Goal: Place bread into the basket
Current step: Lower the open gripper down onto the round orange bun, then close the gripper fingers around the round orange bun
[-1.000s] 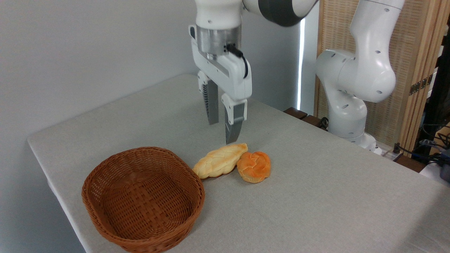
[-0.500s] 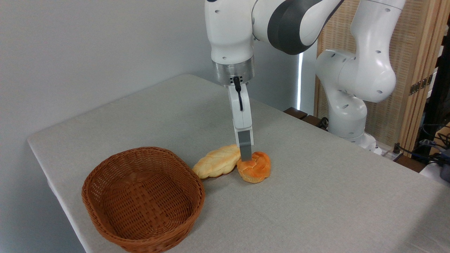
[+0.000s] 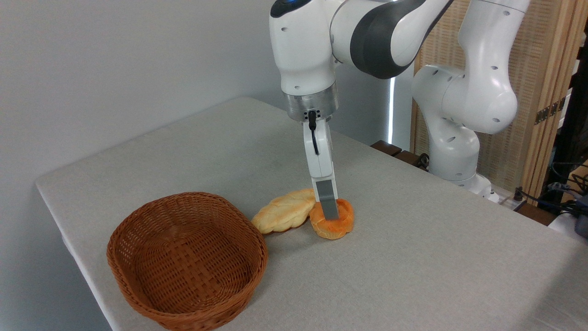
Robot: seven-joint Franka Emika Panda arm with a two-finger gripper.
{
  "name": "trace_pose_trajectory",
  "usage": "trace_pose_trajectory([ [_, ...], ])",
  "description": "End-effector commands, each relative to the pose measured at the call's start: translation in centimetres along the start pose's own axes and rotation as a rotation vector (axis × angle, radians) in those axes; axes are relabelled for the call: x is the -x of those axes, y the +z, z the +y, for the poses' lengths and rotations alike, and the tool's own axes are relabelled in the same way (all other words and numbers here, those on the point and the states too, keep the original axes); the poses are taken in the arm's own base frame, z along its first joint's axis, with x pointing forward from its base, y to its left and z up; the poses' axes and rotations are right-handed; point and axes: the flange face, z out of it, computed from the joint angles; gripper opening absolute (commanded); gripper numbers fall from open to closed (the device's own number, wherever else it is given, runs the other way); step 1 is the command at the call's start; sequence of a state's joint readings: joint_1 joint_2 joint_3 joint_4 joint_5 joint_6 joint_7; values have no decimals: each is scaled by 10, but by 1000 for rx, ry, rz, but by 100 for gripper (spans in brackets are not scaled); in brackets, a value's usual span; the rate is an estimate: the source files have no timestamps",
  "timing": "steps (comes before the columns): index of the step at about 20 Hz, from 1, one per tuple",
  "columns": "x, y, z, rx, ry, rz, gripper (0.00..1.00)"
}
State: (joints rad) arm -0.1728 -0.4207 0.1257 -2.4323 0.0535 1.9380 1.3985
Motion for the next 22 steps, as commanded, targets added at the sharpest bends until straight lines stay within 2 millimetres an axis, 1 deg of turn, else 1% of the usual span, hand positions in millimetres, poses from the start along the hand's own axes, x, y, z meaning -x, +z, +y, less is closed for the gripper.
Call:
trace_pose_trajectory([
  [1, 0, 15, 2, -46, 31, 0, 100],
  [3, -1, 19, 2, -50, 46, -2, 100],
  [6, 1, 24, 3, -43, 127, -38, 100],
  [11, 2, 27, 3, -38, 142, -58, 100],
  [15, 3, 40, 7, -14, 152, -76, 100],
  [21, 2, 43, 7, -8, 154, -77, 100],
  [22, 2, 43, 7, -8, 154, -77, 97],
])
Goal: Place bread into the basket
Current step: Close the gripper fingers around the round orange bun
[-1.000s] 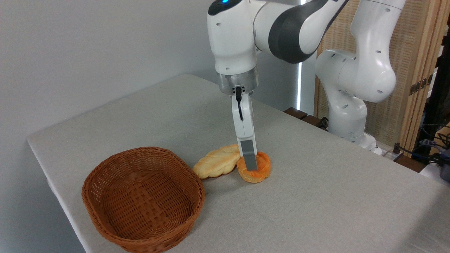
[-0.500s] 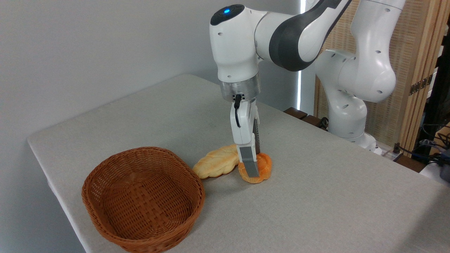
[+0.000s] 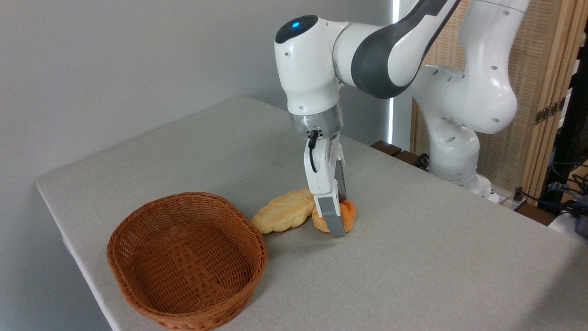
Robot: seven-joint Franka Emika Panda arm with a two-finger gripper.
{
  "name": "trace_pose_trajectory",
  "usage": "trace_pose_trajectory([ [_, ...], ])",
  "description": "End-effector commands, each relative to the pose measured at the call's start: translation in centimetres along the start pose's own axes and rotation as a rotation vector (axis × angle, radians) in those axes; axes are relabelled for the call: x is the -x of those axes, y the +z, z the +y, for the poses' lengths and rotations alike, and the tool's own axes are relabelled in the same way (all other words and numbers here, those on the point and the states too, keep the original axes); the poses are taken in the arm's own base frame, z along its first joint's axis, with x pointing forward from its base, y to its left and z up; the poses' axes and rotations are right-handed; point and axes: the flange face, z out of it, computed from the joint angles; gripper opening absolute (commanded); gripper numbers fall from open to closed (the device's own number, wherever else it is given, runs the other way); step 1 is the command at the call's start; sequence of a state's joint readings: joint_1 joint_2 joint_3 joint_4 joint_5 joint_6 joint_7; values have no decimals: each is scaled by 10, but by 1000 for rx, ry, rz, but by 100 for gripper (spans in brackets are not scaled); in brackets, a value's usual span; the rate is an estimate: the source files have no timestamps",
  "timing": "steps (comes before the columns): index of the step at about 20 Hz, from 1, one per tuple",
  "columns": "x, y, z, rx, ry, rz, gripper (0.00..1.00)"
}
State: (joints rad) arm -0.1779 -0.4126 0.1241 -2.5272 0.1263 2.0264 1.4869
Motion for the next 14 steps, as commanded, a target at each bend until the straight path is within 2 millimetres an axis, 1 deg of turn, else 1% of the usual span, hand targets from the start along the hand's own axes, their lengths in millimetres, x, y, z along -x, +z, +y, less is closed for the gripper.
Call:
trace_pose_trajectory([
  [1, 1, 3, 0, -14, 23, -12, 94],
  [5, 0, 5, 1, -8, 23, -13, 81],
  [6, 0, 6, 1, -6, 25, -13, 76],
  [7, 0, 6, 1, -6, 25, -13, 74],
  [10, -1, 6, 1, -7, 26, -13, 71],
  [14, -1, 6, 1, -7, 26, -13, 71],
])
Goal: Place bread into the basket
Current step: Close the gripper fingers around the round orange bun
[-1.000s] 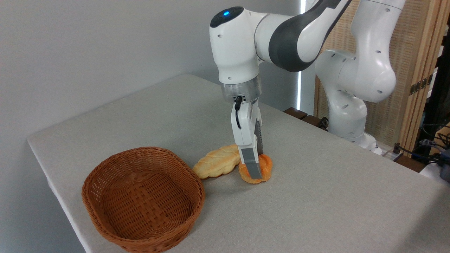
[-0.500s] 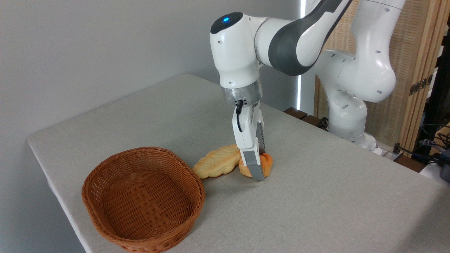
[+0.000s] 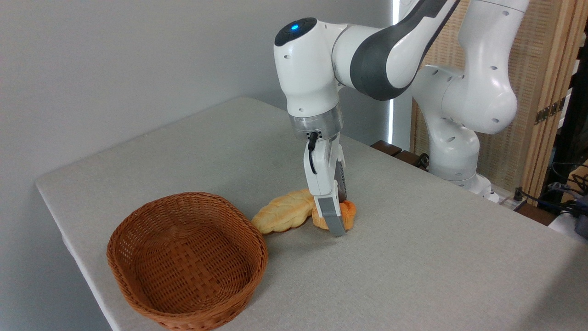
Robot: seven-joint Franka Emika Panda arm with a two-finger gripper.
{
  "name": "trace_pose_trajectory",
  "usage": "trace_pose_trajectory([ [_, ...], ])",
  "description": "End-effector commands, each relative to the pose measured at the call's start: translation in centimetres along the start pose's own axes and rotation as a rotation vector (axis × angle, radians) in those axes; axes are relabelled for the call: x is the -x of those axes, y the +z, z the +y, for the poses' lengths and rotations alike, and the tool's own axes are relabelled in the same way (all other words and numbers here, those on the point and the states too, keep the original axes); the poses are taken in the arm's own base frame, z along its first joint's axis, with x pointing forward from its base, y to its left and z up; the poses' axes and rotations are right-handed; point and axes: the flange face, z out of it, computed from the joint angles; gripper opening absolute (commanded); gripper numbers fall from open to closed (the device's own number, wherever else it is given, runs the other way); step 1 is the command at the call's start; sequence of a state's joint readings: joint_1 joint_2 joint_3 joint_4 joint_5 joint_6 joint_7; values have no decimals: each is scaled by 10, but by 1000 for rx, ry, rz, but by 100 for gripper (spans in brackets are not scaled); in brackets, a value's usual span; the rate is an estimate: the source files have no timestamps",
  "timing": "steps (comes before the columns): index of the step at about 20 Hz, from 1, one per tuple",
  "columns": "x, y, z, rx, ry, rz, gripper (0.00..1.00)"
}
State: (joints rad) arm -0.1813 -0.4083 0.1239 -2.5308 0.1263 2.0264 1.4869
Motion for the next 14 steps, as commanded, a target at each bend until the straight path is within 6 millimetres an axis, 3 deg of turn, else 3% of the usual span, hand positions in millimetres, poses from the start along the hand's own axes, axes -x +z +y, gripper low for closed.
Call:
trace_pose_trajectory([
  [1, 1, 3, 1, -13, 22, -12, 71],
  [14, 1, 3, 1, -13, 21, -11, 63],
])
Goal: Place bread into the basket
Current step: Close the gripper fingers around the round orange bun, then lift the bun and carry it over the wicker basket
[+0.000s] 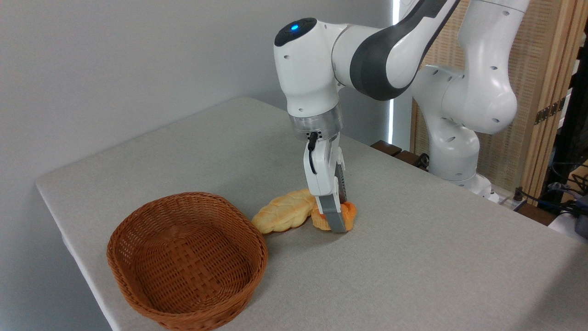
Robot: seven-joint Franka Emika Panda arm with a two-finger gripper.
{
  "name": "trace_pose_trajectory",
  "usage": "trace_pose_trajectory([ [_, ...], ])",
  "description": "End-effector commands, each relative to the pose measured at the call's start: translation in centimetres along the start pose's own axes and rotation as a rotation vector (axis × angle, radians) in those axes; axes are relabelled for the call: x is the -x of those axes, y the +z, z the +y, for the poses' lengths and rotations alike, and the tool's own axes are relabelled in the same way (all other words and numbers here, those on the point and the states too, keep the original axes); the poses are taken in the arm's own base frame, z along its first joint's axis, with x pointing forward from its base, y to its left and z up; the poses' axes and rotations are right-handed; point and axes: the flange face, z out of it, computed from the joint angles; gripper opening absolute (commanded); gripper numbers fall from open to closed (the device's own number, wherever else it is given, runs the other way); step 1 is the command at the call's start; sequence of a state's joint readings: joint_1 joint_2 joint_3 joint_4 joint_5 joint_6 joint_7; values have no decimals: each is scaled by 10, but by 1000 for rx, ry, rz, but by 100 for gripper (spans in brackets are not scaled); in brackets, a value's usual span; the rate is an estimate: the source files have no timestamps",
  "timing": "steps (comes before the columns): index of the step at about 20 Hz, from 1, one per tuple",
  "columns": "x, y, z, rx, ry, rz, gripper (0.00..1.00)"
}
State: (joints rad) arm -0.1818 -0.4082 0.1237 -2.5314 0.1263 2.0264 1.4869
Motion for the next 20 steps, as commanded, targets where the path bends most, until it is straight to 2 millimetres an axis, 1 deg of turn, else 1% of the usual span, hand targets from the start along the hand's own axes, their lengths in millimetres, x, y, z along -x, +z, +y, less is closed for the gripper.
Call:
trace_pose_trajectory([
  [1, 1, 3, 1, -10, 19, -9, 61],
  [3, 1, 3, 2, -5, 18, -6, 49],
  [4, 1, 3, 2, -5, 16, -4, 47],
  [13, 2, -1, 1, -13, 8, 2, 47],
  [15, 2, -7, -1, -33, -8, 18, 47],
  [19, 2, -33, -11, -81, -61, 107, 47],
  [20, 9, -38, -13, -91, -87, 131, 47],
])
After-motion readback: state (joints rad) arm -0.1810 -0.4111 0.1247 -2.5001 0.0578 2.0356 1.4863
